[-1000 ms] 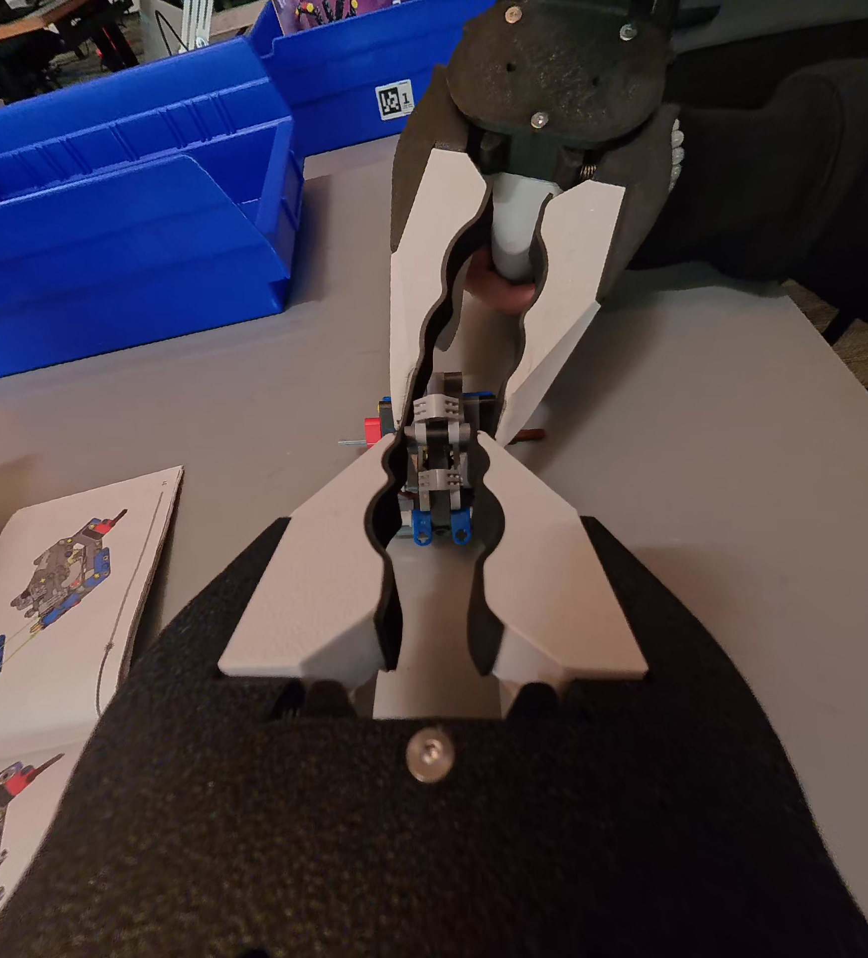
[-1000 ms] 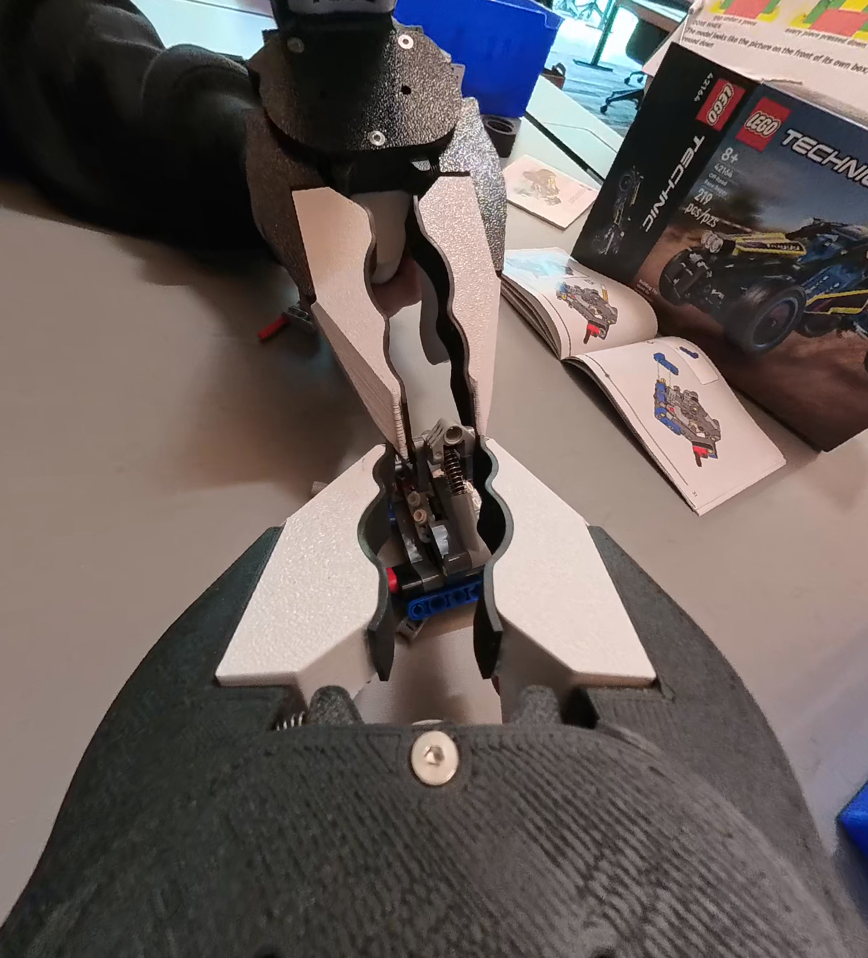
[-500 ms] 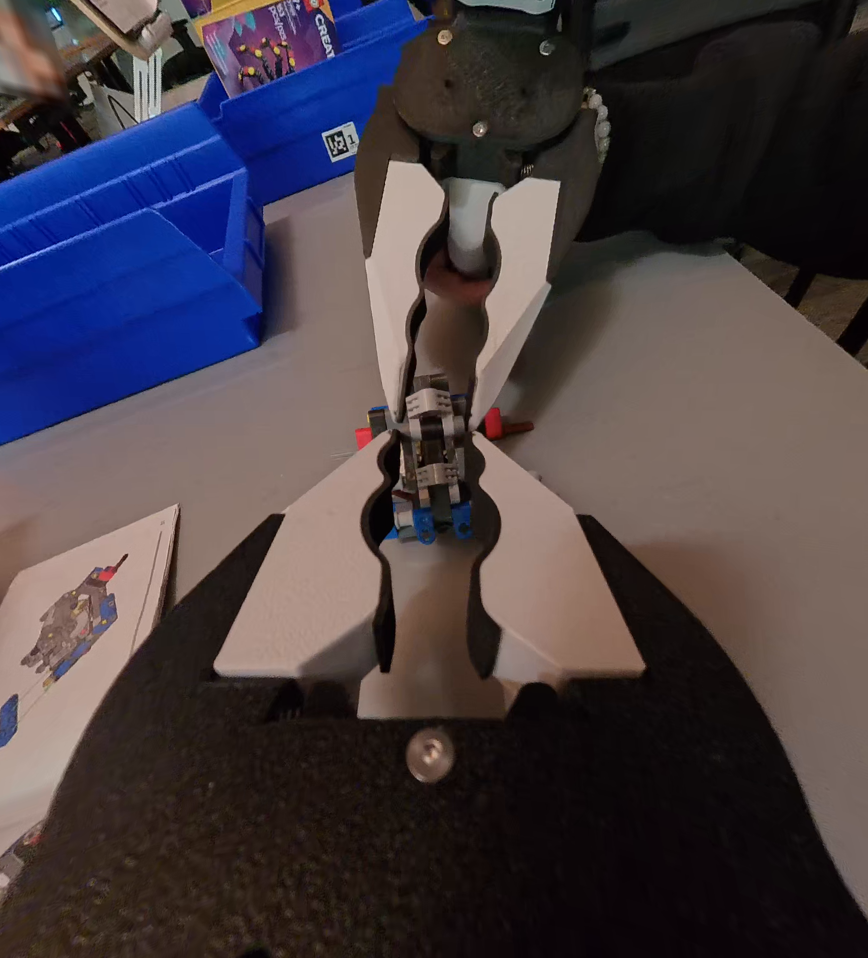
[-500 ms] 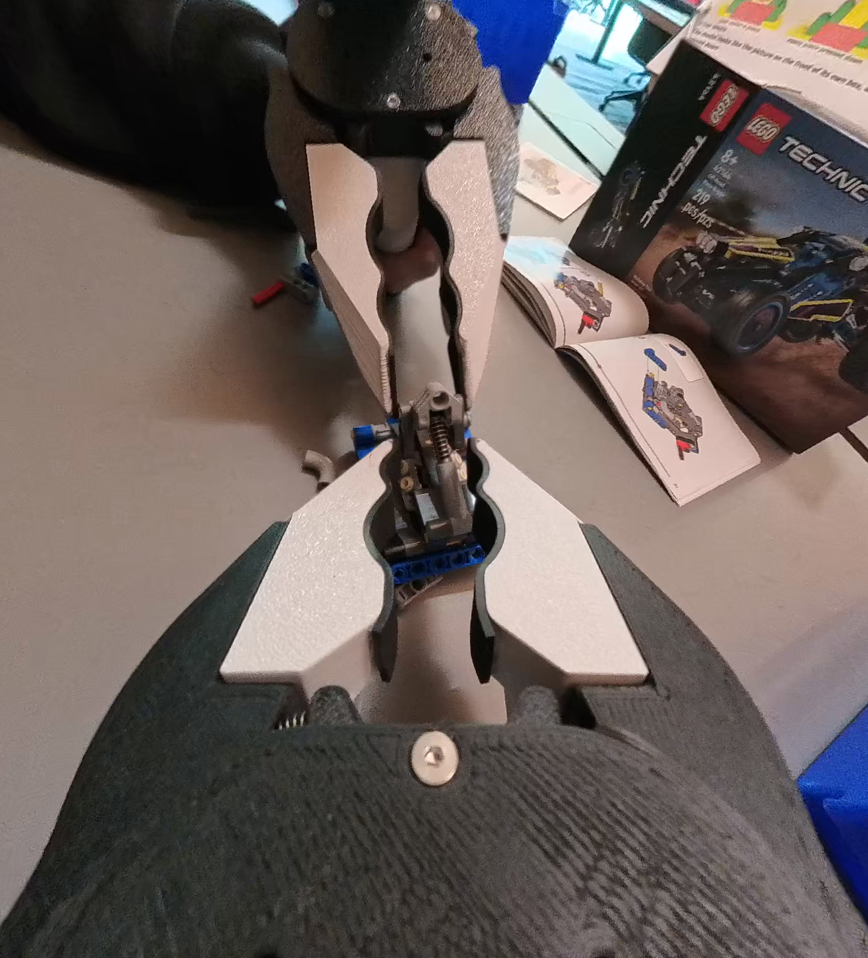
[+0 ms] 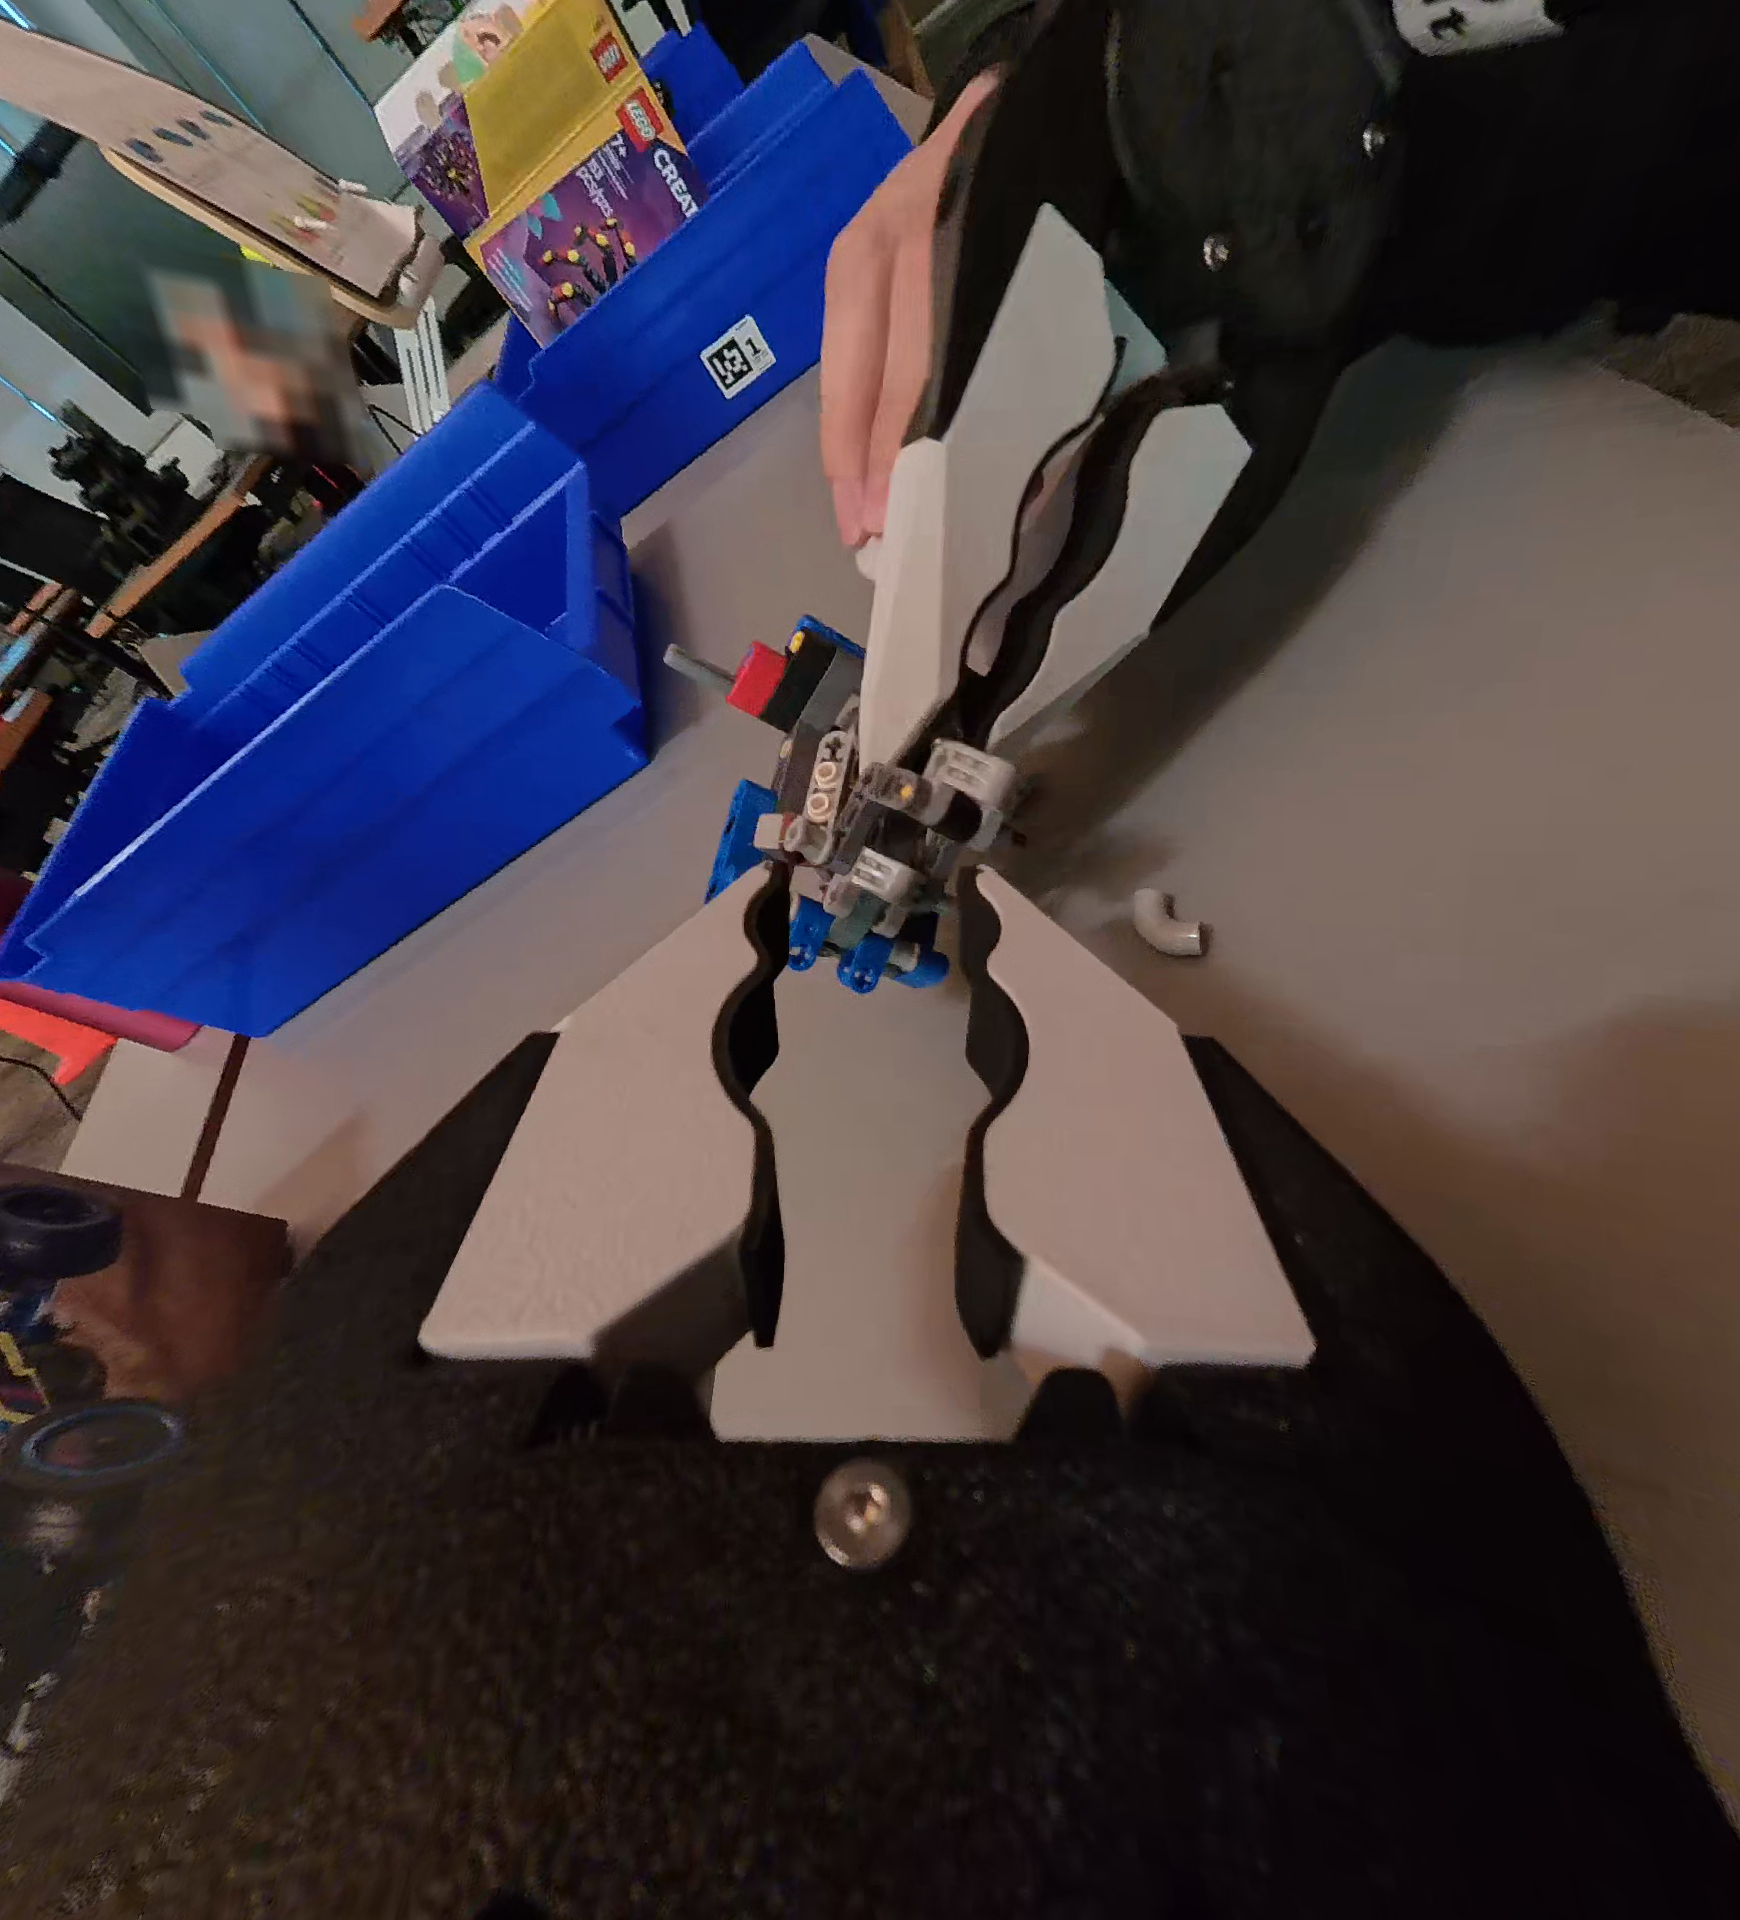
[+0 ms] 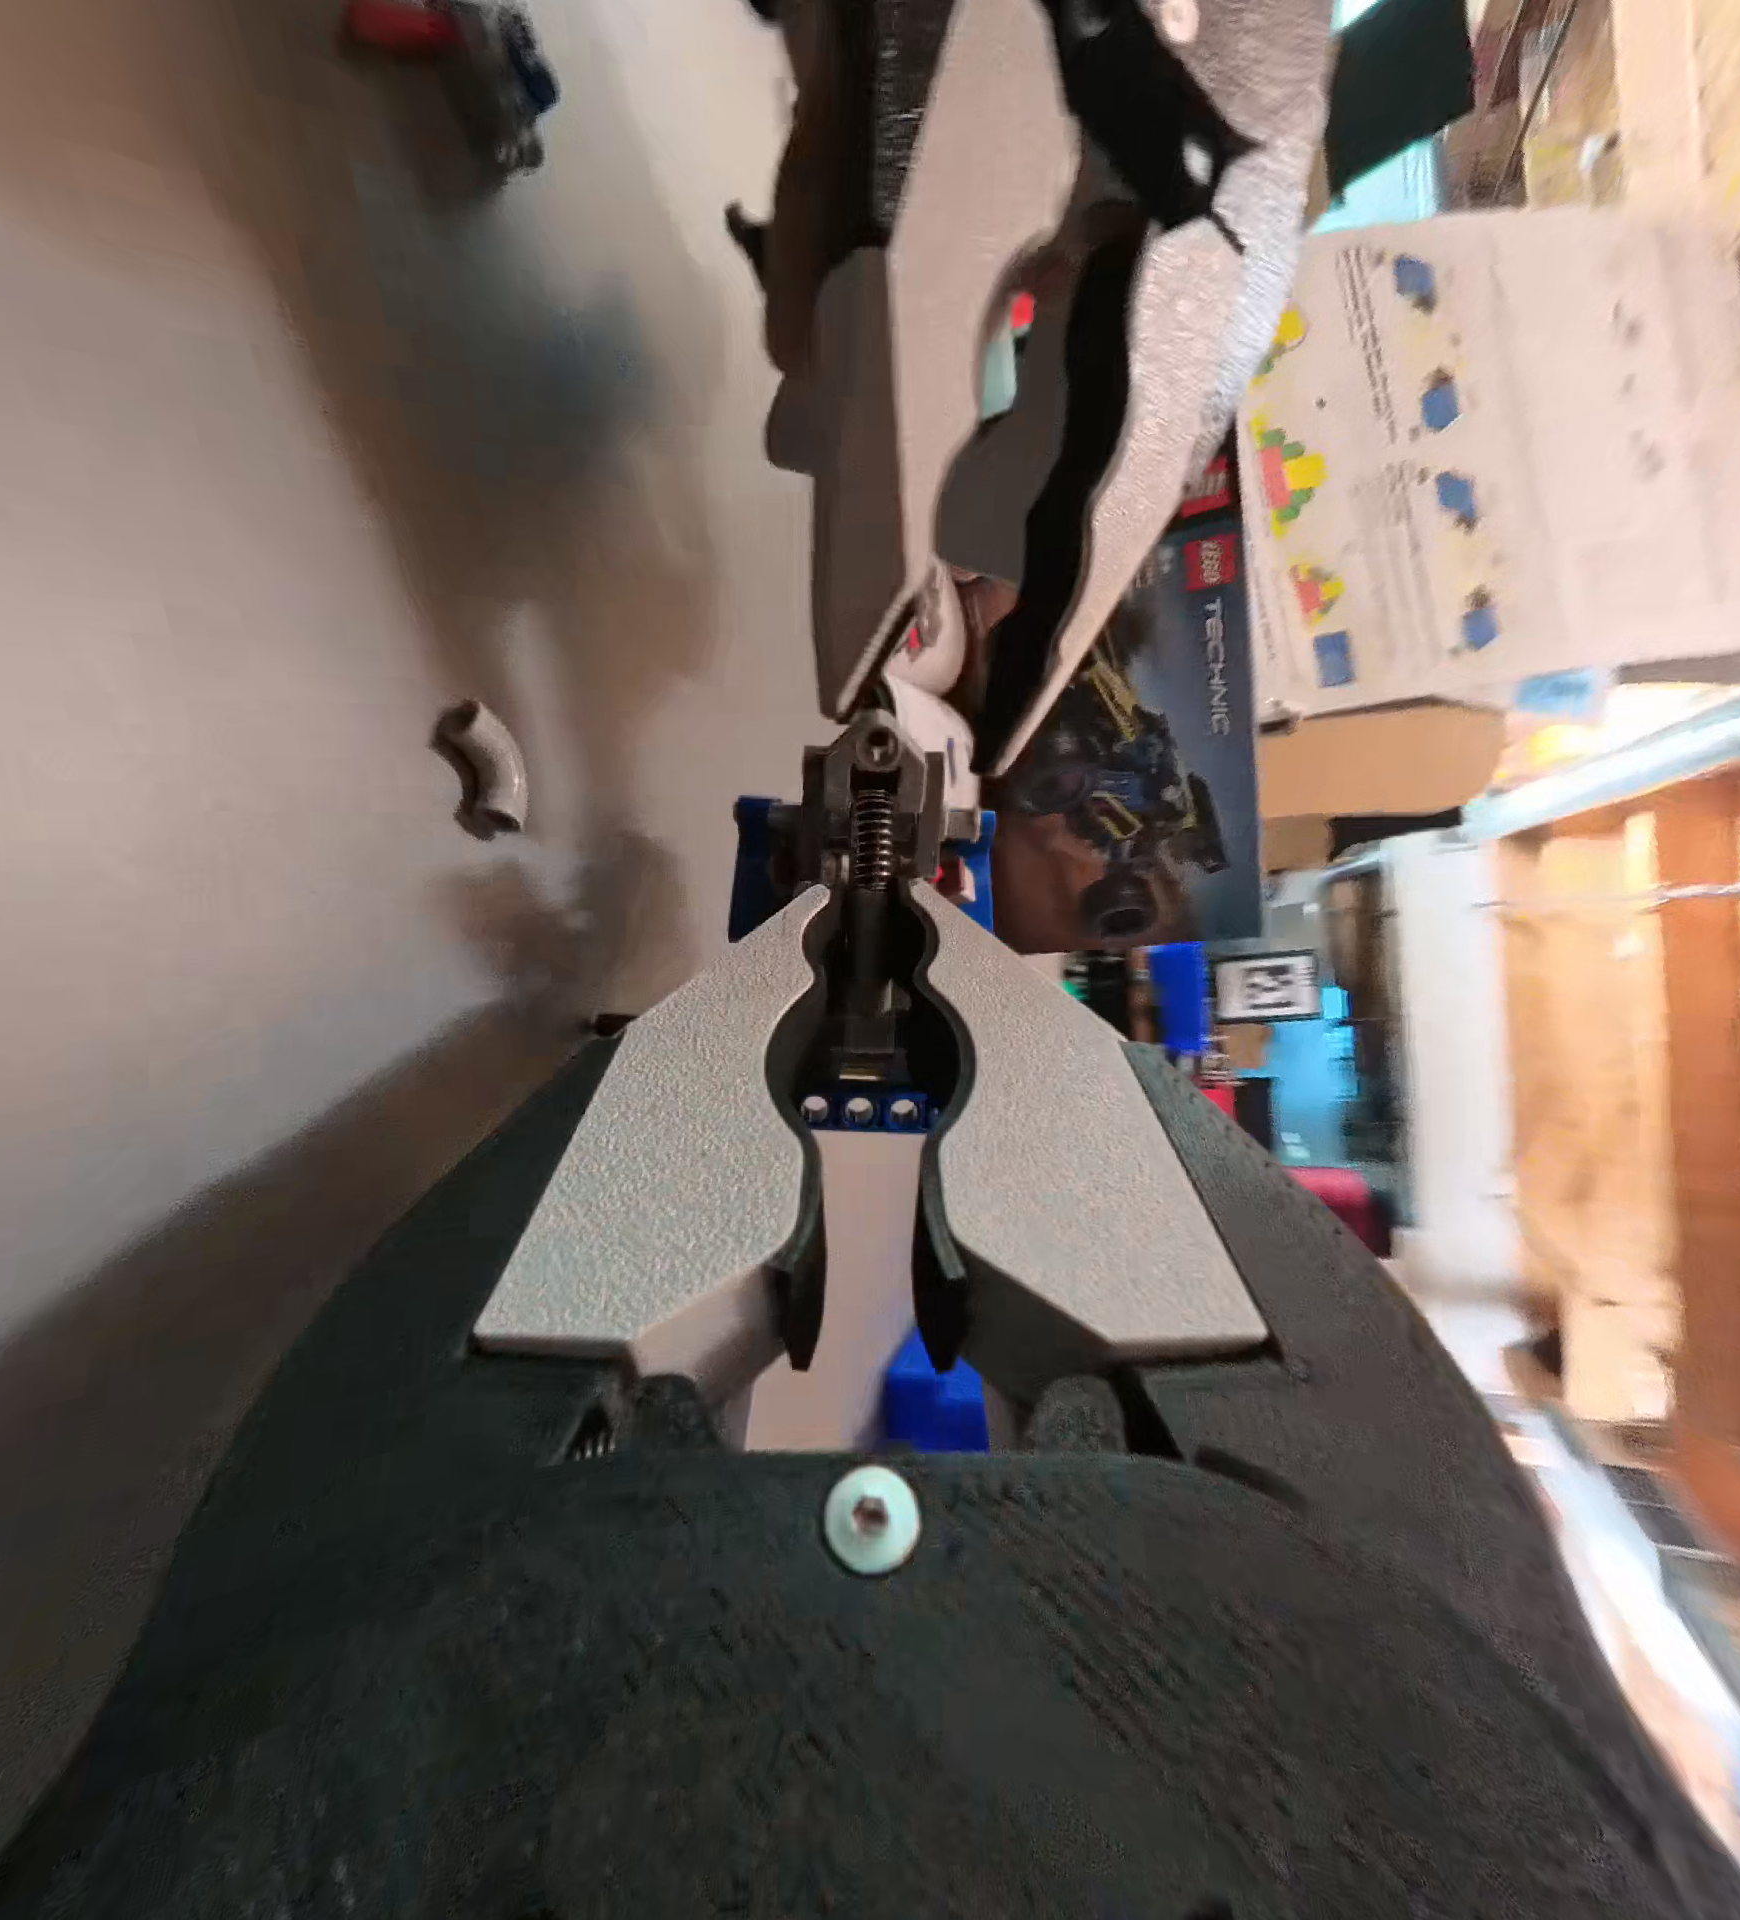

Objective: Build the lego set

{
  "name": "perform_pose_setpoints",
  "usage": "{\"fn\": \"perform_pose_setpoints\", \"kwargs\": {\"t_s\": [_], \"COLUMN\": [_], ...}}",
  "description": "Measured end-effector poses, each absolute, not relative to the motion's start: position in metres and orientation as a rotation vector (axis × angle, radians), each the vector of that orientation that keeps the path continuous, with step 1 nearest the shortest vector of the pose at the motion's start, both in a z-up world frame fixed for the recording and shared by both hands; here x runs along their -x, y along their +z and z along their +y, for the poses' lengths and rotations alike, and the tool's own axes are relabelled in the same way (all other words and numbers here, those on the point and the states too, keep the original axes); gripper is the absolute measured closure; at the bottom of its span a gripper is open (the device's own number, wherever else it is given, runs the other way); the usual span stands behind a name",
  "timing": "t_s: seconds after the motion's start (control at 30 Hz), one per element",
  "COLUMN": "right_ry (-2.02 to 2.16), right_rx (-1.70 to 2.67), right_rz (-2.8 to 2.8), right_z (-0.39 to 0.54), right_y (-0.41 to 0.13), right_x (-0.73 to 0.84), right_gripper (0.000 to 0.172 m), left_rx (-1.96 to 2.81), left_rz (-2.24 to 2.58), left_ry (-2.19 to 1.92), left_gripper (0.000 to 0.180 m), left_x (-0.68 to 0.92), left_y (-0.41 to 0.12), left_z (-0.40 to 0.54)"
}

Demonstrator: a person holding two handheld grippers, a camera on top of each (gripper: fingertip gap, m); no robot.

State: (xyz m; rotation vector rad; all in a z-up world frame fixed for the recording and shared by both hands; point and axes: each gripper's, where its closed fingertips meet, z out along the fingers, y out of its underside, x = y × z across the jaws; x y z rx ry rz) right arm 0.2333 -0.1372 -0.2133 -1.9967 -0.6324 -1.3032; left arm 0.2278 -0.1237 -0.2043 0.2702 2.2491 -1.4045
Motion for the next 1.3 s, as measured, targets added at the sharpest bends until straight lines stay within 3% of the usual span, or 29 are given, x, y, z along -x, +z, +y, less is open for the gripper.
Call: {"fn": "perform_pose_setpoints", "kwargs": {"t_s": [0.17,0.37,0.6,0.8,1.13,1.2,1.3], "right_ry": [-1.489,-1.375,-0.494,-0.126,-0.058,-0.086,-0.115], "right_rx": [1.951,1.967,2.036,2.043,2.045,2.036,1.975], "right_rz": [-0.738,-0.633,-0.058,0.066,-0.024,-0.015,-0.011], "right_z": [-0.134,-0.133,-0.129,-0.131,-0.114,-0.111,-0.114], "right_y": [-0.208,-0.202,-0.193,-0.207,-0.229,-0.228,-0.213], "right_x": [-0.234,-0.233,-0.225,-0.218,-0.208,-0.210,-0.212], "right_gripper": [0.167,0.167,0.167,0.167,0.166,0.157,0.157], "left_rx": [-0.317,-0.302,-0.233,-0.173,-0.128,-0.087,-0.010], "left_rz": [2.203,2.195,2.325,2.435,2.571,2.584,2.563], "left_ry": [-1.400,-1.446,-1.571,-1.525,-1.288,-1.232,-1.138], "left_gripper": [0.156,0.155,0.152,0.153,0.154,0.155,0.157], "left_x": [-0.224,-0.222,-0.216,-0.215,-0.201,-0.201,-0.203], "left_y": [-0.198,-0.191,-0.181,-0.183,-0.197,-0.200,-0.199], "left_z": [-0.126,-0.126,-0.119,-0.114,-0.112,-0.106,-0.091]}}
